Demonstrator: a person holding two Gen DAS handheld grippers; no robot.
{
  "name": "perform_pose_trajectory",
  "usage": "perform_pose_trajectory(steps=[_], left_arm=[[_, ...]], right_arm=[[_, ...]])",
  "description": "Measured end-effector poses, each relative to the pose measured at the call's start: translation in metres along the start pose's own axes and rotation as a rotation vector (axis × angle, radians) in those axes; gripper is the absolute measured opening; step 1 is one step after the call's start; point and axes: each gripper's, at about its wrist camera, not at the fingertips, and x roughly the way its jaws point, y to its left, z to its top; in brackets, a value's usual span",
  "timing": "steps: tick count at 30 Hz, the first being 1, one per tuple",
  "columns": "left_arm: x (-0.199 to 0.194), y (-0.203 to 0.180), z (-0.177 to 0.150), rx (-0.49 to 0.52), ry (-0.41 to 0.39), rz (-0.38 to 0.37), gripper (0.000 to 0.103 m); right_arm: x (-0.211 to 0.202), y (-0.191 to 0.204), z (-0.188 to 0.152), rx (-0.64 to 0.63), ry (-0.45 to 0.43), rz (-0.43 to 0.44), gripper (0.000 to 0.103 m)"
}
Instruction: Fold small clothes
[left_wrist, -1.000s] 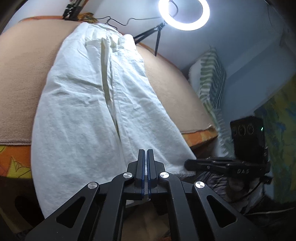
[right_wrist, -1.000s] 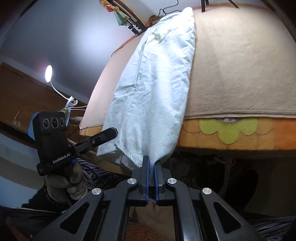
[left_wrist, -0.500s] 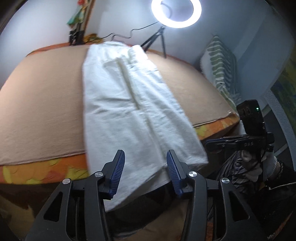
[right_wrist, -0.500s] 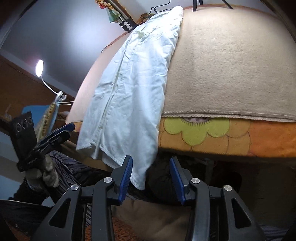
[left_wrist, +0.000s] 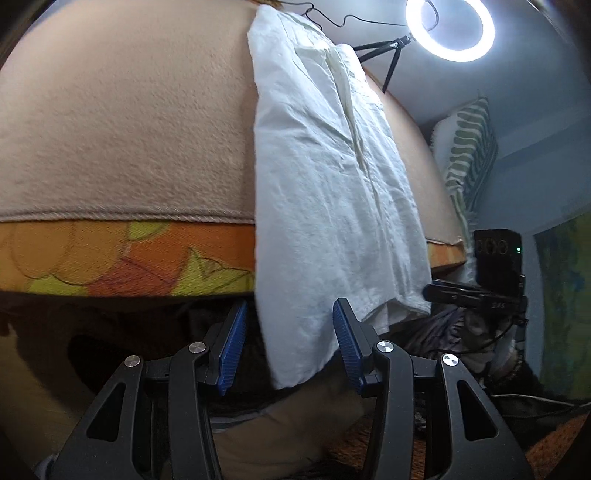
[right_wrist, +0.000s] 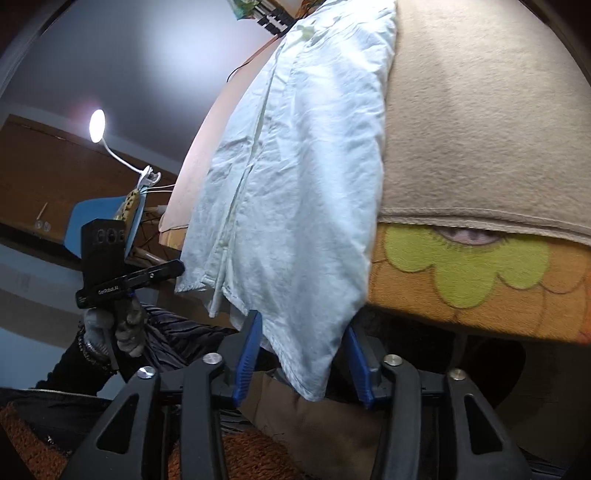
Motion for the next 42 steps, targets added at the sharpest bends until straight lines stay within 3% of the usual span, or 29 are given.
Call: perform_pose_trajectory(steps=[3,4,6,9,15,22,30,42], left_arm=[[0.007,-0.001,-0.003,-0.008,0.026,-0.045,0.04],[0.007,-0.001,-0.004,-0.011,0.023,-0.054,0.025],[0.007,-0.001,-0.004,-0.028,0.024,-0.075,0.01],[0.0,-0.005,-0.003,-0.032,0.008,-0.103,0.006],[-0.015,-0.02,0.008,-0.029,-0.032,-0.16,0.005],[-0.032,-0.035,0.045,0.0,-0.092,-0.207,0.005],[-0.027,-0.039,0.103,0.02,-0.15,-0.198,0.005],[0.013,-0.006,0.17,-0.028,-0.117,-0.143,0.005]], right_arm=[[0.006,0.003,0.0,-0.003,0.014,0.023,0.027],[0.007,0.002,0.0,0.004,0.011,0.04,0.023],[0.006,0.0,0.001,0.027,0.002,0.077,0.01],[0.001,-0.003,0.002,0.058,-0.02,0.125,0.005],[-0.014,0.005,0.009,0.082,-0.069,0.196,0.004],[-0.036,0.012,0.036,0.128,-0.175,0.262,0.004],[-0.048,-0.001,0.096,0.182,-0.232,0.228,0.004],[-0.026,-0.043,0.166,0.329,-0.2,0.128,0.004]])
